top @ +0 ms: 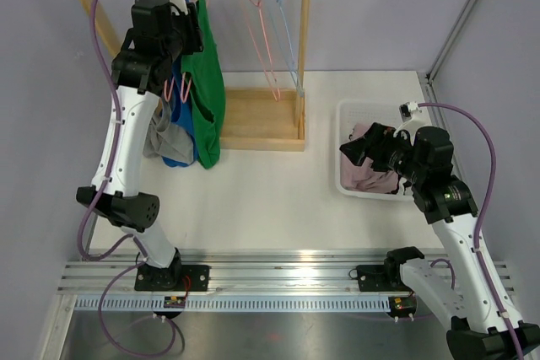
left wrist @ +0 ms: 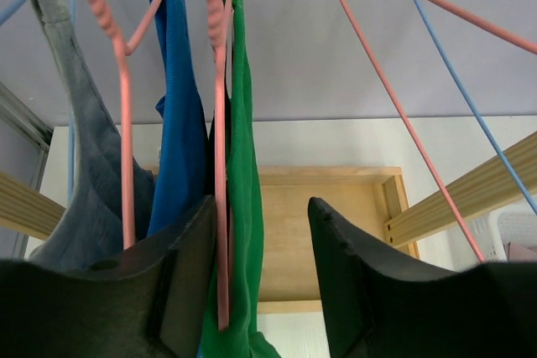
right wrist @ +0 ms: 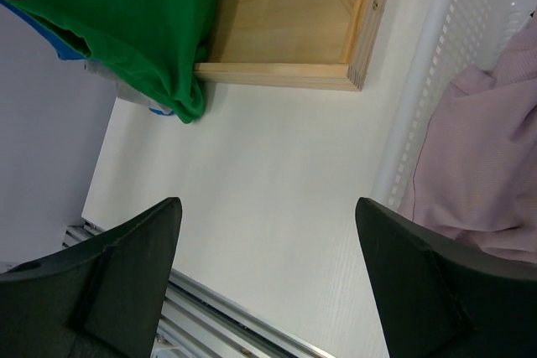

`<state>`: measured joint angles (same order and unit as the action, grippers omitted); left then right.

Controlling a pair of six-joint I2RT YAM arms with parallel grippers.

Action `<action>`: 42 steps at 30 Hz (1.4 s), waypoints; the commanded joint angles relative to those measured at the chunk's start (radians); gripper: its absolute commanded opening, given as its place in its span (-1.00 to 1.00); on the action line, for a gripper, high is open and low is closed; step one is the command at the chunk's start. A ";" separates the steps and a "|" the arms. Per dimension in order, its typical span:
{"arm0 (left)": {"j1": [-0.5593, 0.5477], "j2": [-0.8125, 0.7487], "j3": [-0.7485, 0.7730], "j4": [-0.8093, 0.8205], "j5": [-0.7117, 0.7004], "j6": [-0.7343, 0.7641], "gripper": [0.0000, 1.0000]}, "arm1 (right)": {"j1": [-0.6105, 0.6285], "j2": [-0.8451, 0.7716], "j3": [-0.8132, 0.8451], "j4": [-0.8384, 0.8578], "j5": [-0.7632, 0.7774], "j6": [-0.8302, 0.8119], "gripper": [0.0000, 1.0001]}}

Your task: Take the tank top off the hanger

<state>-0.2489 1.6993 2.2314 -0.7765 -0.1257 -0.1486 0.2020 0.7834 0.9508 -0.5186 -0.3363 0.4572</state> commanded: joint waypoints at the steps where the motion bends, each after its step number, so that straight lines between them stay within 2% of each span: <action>1: 0.023 0.035 0.069 0.025 0.038 0.030 -0.14 | 0.001 -0.013 0.005 0.029 -0.032 0.000 0.82; 4: 0.023 0.051 0.089 0.022 0.057 0.043 -0.48 | 0.000 -0.009 0.005 0.034 -0.036 -0.003 0.81; 6: 0.023 0.053 0.089 0.036 0.061 0.047 -0.58 | 0.000 -0.004 0.003 0.032 -0.043 -0.005 0.80; 7: 0.023 0.054 0.094 0.042 0.061 0.050 -0.75 | 0.000 0.000 0.003 0.035 -0.044 -0.005 0.79; 10: 0.023 0.065 0.122 0.040 0.058 0.058 -0.87 | 0.001 0.013 -0.003 0.046 -0.059 0.001 0.78; 11: 0.023 0.071 0.128 0.037 0.049 0.057 -1.00 | 0.002 0.014 -0.004 0.048 -0.063 0.001 0.78; 22: 0.023 -0.009 0.140 0.071 0.120 -0.005 -1.00 | 0.000 0.027 0.011 0.055 -0.072 0.000 0.77; 33: 0.023 -0.136 0.076 0.072 0.224 -0.060 -1.00 | 0.000 0.020 0.020 0.054 -0.081 -0.011 0.81; 36: 0.022 -0.197 -0.002 0.077 0.264 -0.106 -1.00 | 0.001 0.014 0.020 0.054 -0.084 -0.008 0.82; 39: 0.022 -0.311 -0.157 0.127 0.322 -0.161 -1.00 | 0.000 0.010 0.017 0.068 -0.096 0.003 0.82; 41: 0.022 -0.377 -0.321 0.164 0.360 -0.196 -1.00 | 0.000 0.010 0.014 0.078 -0.128 0.008 0.85; 42: 0.022 -0.459 -0.385 0.204 0.377 -0.224 -1.00 | 0.000 0.008 0.011 0.098 -0.147 0.011 0.87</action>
<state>-0.2276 1.3643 1.9728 -0.7139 0.1432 -0.2832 0.2020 0.8059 0.9478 -0.4908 -0.4164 0.4580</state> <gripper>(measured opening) 0.025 0.924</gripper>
